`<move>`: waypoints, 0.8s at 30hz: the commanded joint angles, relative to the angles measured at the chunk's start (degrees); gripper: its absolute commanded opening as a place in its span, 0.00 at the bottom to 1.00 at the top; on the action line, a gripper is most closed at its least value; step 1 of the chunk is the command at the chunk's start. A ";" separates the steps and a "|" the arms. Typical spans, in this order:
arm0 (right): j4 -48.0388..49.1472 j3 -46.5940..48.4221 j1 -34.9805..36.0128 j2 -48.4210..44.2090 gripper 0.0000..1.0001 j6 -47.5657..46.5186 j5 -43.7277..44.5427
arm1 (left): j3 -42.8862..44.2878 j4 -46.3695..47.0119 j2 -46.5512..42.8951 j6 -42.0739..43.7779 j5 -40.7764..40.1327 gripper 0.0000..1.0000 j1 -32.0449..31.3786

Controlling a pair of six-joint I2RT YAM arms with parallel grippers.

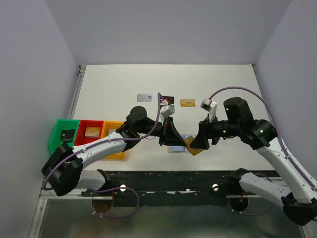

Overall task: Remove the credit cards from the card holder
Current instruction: Place the credit card at the center of the board.

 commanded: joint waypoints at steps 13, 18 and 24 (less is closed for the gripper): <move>15.63 -13.29 0.19 -27.50 0.77 18.97 48.34 | 10.07 -13.53 17.37 -15.61 -55.54 0.00 2.20; 15.47 -15.23 0.19 -28.48 0.77 19.06 47.81 | 14.72 -11.51 25.46 -18.95 -60.46 0.00 2.11; 15.20 -15.41 0.19 -26.64 0.77 18.00 45.97 | 17.54 -6.42 32.33 -23.70 -61.00 0.00 2.11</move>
